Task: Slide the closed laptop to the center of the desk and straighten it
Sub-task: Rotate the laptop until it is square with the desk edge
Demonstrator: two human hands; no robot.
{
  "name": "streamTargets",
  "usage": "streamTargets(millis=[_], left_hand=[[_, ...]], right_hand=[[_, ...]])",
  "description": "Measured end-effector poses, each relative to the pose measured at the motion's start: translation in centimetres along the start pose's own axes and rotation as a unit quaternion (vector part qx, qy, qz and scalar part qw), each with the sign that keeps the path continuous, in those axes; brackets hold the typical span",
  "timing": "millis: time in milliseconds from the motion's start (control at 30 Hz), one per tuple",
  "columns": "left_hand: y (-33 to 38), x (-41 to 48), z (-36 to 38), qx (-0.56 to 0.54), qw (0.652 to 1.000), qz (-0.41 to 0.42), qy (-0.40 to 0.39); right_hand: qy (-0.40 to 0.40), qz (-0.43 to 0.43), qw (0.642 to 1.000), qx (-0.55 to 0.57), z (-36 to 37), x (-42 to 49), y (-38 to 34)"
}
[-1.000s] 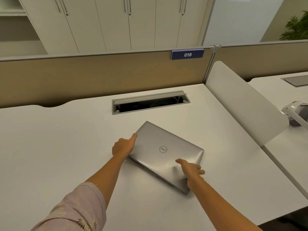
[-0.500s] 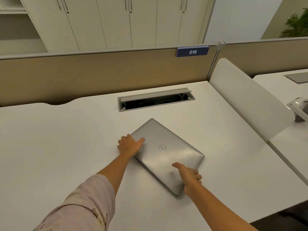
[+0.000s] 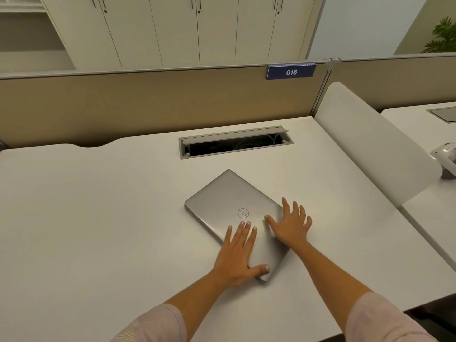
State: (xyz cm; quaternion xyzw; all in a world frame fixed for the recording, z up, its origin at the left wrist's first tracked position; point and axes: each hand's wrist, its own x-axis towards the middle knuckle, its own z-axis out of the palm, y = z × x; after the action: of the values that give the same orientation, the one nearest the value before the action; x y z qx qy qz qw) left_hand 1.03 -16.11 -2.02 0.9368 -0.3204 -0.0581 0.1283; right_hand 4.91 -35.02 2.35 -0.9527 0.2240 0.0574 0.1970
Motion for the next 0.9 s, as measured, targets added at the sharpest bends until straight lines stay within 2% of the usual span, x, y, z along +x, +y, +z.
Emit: streamTargets(millis=[133,333,500,700,900], left_hand=[[0.8,-0.1,-0.1,0.011,1.0,-0.023,-0.018],[0.7,-0.3,-0.4,0.008,0.999,-0.031,-0.03],[0.6,-1.1,-0.8,0.022,0.999,-0.031,-0.038],[-1.4,-2.6,-1.6,0.053,0.997,0.016,-0.05],[-6.8,-4.5,-3.7,0.083,0.99,0.097,-0.068]], right_hand=[[-0.085,-0.016,0.996,-0.015,-0.2,1.3,2.3],[-0.028,-0.028,0.999,0.03,-0.2,0.8,2.8],[-0.044,-0.015,0.998,0.035,-0.7,0.9,2.6],[-0.087,-0.008,0.996,-0.014,-1.3,0.6,1.7],[-0.129,0.004,0.99,-0.058,-1.0,-1.3,-0.5]])
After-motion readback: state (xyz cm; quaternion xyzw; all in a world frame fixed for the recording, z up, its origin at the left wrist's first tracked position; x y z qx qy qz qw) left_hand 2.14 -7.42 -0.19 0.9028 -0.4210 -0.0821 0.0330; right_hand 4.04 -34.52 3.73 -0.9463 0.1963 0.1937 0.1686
